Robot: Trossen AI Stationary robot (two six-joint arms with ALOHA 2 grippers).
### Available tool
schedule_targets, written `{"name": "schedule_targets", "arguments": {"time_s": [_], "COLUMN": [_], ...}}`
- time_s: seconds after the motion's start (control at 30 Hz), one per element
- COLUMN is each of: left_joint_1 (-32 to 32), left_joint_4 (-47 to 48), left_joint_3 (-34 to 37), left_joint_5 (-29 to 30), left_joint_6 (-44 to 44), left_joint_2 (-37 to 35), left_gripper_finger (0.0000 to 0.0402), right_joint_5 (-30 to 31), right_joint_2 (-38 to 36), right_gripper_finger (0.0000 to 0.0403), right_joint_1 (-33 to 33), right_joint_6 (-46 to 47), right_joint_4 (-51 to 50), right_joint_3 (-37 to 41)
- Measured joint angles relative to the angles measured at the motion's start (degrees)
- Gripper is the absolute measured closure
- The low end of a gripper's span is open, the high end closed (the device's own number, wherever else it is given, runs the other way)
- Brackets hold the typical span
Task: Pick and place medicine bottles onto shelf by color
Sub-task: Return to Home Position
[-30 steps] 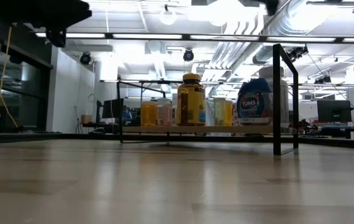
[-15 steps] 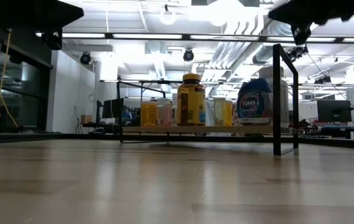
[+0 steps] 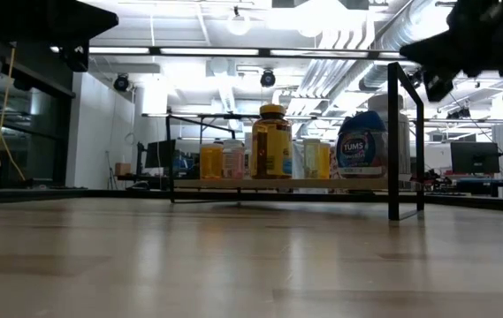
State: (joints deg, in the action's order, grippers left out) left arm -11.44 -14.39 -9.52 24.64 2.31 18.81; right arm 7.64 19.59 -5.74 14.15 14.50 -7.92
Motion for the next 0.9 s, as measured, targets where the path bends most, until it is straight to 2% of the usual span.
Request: {"name": "schedule_targets", "arguments": {"time_s": [0.2,0.57,0.9], "left_joint_1": [0.0,0.0,0.0], "left_joint_4": [0.0,0.0,0.2], "left_joint_3": [0.0,0.0,0.0], "left_joint_5": [0.0,1.3,1.5], "left_joint_6": [0.0,0.0,0.0], "left_joint_2": [0.0,0.0,0.0], "left_gripper_finger": [0.0401,0.0401,0.0401], "right_joint_5": [0.0,0.0,0.1], "right_joint_2": [-1.7,-6.1,-6.2], "right_gripper_finger": [0.0403,0.0403,0.0403], "right_joint_1": [0.0,0.0,0.0], "right_joint_6": [2.1,1.9,2.1], "right_joint_4": [0.7,1.7,1.6], "right_joint_3": [3.0,3.0,3.1]}}
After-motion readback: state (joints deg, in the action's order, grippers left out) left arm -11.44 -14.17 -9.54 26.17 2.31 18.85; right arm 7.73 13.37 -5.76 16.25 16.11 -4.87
